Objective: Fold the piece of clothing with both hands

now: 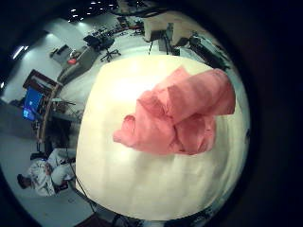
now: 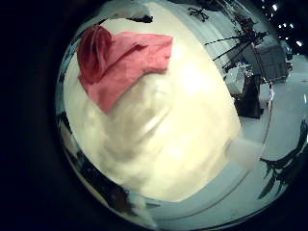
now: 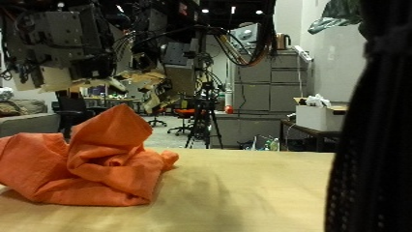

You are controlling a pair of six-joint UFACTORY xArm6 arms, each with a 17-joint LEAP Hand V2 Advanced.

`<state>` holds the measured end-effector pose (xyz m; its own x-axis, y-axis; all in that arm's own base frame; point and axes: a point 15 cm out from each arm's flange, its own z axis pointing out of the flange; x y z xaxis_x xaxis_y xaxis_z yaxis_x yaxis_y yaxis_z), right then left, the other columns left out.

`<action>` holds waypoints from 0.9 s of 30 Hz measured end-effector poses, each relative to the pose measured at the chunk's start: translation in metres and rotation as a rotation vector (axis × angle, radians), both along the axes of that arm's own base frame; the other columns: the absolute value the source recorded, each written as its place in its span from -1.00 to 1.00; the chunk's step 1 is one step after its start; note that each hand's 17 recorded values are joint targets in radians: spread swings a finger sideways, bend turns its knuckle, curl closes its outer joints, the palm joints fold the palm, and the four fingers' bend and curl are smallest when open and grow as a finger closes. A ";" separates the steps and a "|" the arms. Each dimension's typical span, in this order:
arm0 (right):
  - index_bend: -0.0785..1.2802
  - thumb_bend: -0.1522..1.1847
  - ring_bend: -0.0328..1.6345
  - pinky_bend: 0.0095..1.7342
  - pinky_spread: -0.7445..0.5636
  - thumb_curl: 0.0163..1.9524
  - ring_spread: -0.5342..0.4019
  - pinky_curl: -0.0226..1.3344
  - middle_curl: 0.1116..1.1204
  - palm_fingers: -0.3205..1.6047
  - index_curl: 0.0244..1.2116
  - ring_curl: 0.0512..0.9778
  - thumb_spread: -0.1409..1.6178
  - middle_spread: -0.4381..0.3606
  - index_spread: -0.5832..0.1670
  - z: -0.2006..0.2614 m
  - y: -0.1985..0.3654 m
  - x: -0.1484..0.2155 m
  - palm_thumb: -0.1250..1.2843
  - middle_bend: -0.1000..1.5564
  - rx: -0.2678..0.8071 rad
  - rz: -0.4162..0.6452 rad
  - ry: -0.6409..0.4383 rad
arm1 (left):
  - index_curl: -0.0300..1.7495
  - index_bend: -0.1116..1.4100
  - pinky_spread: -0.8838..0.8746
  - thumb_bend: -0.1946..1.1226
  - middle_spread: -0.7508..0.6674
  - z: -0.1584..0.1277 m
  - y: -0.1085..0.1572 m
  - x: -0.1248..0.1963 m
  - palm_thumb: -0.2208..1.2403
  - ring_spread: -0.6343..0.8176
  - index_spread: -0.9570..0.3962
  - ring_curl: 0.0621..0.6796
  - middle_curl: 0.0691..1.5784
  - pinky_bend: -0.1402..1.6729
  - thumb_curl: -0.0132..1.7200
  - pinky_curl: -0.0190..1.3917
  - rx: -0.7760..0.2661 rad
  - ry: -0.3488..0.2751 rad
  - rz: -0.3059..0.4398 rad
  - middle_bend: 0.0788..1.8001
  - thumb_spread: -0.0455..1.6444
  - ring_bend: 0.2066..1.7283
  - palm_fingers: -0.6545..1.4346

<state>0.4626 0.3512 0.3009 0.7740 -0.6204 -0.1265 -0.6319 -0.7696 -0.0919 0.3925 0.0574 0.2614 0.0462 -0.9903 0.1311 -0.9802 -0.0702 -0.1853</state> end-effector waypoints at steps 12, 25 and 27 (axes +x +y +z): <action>-0.68 -0.81 -0.32 -0.26 0.56 -0.35 0.37 -0.54 -0.69 -0.72 -0.75 -0.55 0.14 0.08 -0.55 0.049 -0.050 0.023 0.51 -0.67 0.037 -0.095 -0.060 | -0.63 -0.63 0.64 -0.75 0.52 -0.017 0.010 0.010 -0.55 0.63 0.49 -0.46 -0.68 -0.58 -0.63 -0.52 0.018 0.008 0.008 -0.87 0.15 -0.72 -0.37; -0.68 -0.81 -0.36 -0.30 0.56 -0.35 0.37 -0.54 -0.68 -0.72 -0.72 -0.57 0.14 0.11 -0.52 0.100 -0.121 0.027 0.51 -0.66 0.044 -0.204 -0.098 | -0.61 -0.63 0.62 -0.75 0.47 -0.084 -0.018 0.055 -0.56 0.61 0.51 -0.46 -0.68 -0.60 -0.64 -0.52 0.037 0.096 -0.055 -0.87 0.17 -0.73 -0.37; -0.68 -0.81 -0.37 -0.31 0.56 -0.35 0.38 -0.54 -0.68 -0.72 -0.71 -0.57 0.14 0.11 -0.52 0.103 -0.130 0.025 0.51 -0.66 0.043 -0.216 -0.097 | -0.61 -0.64 0.62 -0.76 0.47 -0.095 -0.014 0.057 -0.57 0.62 0.51 -0.47 -0.68 -0.60 -0.64 -0.52 0.055 0.124 -0.054 -0.88 0.17 -0.73 -0.39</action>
